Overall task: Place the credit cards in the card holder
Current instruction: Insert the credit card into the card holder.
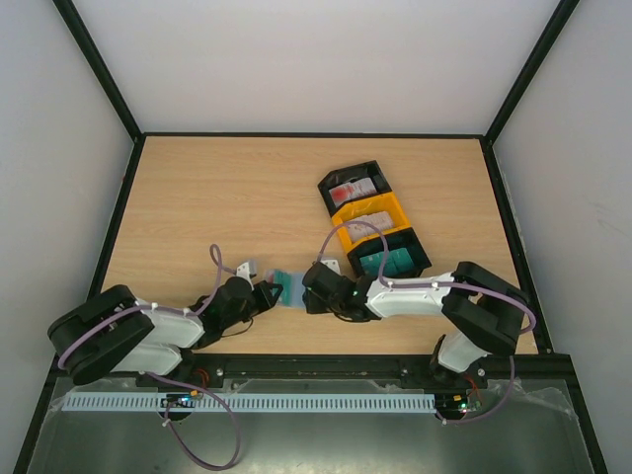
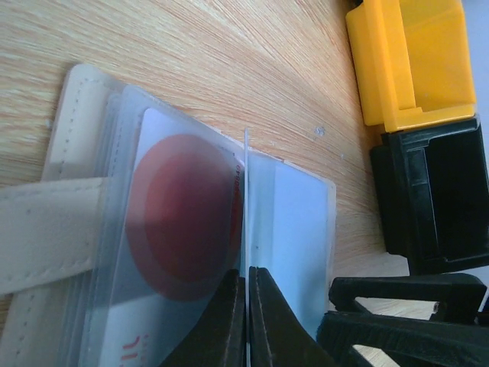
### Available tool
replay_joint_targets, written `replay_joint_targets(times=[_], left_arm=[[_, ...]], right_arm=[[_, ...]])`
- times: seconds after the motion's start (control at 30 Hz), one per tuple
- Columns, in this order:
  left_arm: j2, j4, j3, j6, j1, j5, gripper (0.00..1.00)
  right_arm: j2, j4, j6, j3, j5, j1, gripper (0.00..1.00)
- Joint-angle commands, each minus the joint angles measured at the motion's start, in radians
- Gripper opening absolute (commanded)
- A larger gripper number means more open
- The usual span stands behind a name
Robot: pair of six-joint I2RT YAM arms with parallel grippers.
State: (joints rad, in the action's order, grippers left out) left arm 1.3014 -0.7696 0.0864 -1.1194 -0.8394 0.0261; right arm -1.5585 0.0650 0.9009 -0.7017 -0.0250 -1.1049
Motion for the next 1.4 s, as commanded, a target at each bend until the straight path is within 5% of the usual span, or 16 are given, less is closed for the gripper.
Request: replay_joint_targets(times=[0.0, 0.5, 1.37], left_arm=[[0.039, -0.119, -0.030, -0.020, -0.011, 0.023, 0.03], [0.207, -0.341, -0.045, 0.011, -0.030, 0.009, 0.02], [0.351, -0.438, 0.007, 0.037, 0.054, -0.150, 0.04]], right_arm=[[-0.043, 0.056, -0.022, -0.037, 0.004, -0.010, 0.44], [-0.099, 0.166, -0.016, -0.073, 0.091, -0.012, 0.22], [-0.115, 0.159, -0.019, -0.075, 0.080, -0.012, 0.18]])
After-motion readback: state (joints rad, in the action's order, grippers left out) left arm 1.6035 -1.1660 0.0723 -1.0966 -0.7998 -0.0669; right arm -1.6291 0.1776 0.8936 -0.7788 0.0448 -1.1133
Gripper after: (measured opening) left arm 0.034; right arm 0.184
